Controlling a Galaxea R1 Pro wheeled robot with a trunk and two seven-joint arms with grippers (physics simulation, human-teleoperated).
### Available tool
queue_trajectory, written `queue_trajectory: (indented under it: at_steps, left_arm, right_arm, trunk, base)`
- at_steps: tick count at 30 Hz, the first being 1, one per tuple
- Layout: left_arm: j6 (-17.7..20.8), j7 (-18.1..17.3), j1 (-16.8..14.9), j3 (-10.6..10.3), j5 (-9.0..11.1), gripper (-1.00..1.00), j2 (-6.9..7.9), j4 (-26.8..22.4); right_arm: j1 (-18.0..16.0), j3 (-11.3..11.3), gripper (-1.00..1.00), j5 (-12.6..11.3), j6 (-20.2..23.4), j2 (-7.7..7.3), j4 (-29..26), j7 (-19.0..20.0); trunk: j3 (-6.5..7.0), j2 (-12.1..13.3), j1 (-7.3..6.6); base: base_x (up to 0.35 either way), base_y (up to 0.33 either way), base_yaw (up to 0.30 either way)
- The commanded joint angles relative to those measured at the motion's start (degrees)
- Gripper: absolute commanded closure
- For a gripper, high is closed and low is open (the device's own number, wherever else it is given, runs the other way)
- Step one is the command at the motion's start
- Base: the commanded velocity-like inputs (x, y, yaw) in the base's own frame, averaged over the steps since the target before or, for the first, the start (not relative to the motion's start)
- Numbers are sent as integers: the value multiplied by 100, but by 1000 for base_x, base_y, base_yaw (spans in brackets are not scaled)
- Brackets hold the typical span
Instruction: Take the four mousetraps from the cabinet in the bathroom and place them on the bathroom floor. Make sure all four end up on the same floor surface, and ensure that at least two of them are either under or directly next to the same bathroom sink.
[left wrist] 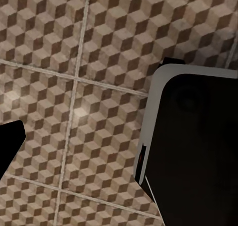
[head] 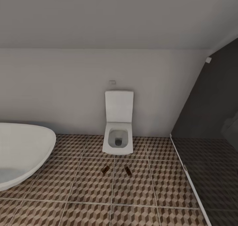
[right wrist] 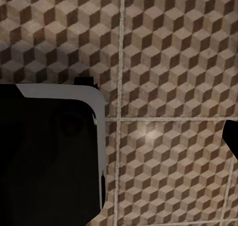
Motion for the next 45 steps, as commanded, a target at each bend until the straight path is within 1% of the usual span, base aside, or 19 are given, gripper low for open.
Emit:
queue_trajectory:
  at_steps: [1, 45]
  left_arm:
    - [-32, -6, -7, -49, 38, -100, -3, 22]
    - [-31, -3, -6, -49, 42, -100, -13, 16]
  right_arm:
    - [-5, -47, -100, 59, -21, -1, 9, -12]
    - [31, -47, -100, 49, -29, 7, 9, -4]
  trunk:
    - [0, -10, 3]
    - [415, -10, 3]
  base:
    - [0, 0, 0]
    - [0, 0, 0]
